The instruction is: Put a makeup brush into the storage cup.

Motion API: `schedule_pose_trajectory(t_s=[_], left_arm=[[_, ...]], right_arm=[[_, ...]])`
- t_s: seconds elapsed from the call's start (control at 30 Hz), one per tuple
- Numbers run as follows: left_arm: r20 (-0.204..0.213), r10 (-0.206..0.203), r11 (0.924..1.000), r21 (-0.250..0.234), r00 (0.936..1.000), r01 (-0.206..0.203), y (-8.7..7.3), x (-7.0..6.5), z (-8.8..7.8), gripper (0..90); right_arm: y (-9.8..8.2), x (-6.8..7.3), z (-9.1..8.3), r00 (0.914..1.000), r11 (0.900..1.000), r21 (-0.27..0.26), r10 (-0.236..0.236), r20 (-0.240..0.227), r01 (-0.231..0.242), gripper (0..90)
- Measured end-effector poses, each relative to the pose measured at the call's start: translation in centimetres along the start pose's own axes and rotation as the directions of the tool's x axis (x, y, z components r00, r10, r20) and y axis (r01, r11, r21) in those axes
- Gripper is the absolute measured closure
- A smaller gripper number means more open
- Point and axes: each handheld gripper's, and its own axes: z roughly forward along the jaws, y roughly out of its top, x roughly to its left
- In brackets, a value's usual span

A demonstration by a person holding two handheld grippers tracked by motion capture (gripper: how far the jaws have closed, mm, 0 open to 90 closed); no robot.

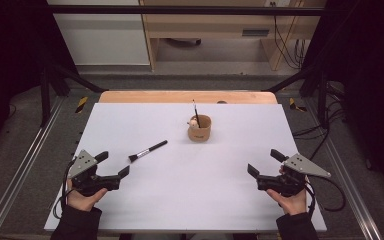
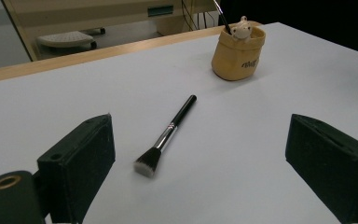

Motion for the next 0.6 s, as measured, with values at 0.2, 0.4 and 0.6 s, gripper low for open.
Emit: schedule_pose_trajectory(t_s=[0.2, 0.4, 0.6], left_arm=[[0.002, 0.004, 1.0000, 0.005, 1.0000, -0.004, 0.0, 0.0, 0.0, 7.6], [0.006, 0.005, 1.0000, 0.002, 1.0000, -0.005, 0.2, -0.1, 0.2, 7.8], [0.015, 0.030, 0.9993, 0.022, 0.9995, -0.030, 1.3, 0.0, 1.0, 8.2]], right_arm=[[0.2, -0.1, -0.3, 1.0000, 1.000, -0.011, 0.008, 0.006, -0.008, 3.1], [0.1, -0.1, -0.3, 0.9999, 1.000, -0.008, 0.010, 0.008, -0.010, 3.3], [0.2, 0.0, -0.2, 1.0000, 1.000, -0.003, 0.005, 0.007, -0.005, 3.5]])
